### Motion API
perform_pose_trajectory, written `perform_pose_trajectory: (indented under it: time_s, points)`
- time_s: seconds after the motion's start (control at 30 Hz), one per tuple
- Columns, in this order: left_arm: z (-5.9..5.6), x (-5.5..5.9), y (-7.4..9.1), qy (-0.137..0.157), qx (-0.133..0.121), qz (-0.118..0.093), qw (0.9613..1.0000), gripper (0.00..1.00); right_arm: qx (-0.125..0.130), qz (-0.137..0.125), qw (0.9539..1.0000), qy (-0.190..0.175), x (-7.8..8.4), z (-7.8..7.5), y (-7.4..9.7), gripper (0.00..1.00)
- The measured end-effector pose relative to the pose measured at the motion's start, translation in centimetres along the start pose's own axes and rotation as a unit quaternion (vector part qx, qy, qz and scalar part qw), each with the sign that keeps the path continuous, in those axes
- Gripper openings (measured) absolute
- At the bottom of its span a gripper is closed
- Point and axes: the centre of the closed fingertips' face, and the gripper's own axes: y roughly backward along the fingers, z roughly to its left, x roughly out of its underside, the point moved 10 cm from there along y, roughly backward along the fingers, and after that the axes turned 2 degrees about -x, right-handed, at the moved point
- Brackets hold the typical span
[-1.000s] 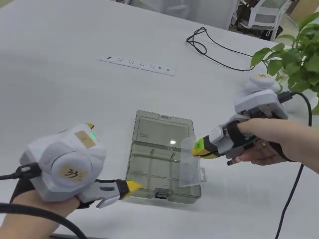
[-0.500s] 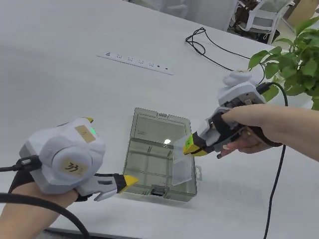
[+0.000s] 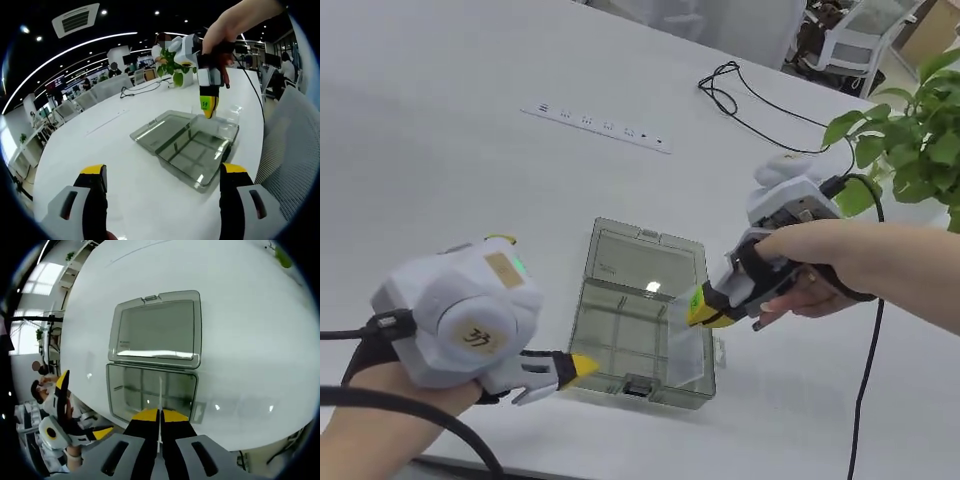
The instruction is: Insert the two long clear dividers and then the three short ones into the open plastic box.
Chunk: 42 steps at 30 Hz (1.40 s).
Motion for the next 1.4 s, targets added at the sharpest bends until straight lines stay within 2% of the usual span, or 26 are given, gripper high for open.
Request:
perform_pose_trajectory:
  time_s: [0.2,0.33,0.67,0.73,0.87,0.93,1.13,1.4]
  points:
    - [0.1,0.0,0.0,0.002,0.001,-0.001,1.0000,0.95,0.005,0.002,1.0000,0.001,0.1,0.3,-0.1,0.02]
    - [0.0,0.1,0.0,0.001,0.002,0.002,1.0000,0.95,0.010,0.003,0.9999,0.002,1.5,1.2,-0.3,0.02]
    - [0.0,0.1,0.0,-0.001,0.003,0.002,1.0000,0.94,0.021,0.005,0.9997,0.008,0.9,0.8,-0.6,0.02]
    - [0.0,0.1,-0.1,0.001,0.003,0.001,1.0000,0.94,0.025,0.005,0.9996,0.012,1.4,1.2,-0.7,0.02]
    - [0.0,0.2,-0.1,0.002,0.002,0.002,1.0000,0.94,0.029,0.006,0.9995,0.009,0.9,0.9,-0.9,0.02]
    - [0.0,0.2,-0.1,0.001,0.003,0.003,1.0000,0.94,0.030,0.007,0.9995,0.008,1.3,1.2,-0.9,0.02]
    - [-0.1,0.2,-0.1,-0.003,0.005,0.005,1.0000,0.93,0.033,0.017,0.9993,0.005,-0.3,0.8,-1.2,0.02]
    - [-0.2,0.3,-0.2,-0.003,0.009,0.007,0.9999,0.93,0.035,0.023,0.9991,0.004,-1.0,0.6,-1.2,0.02]
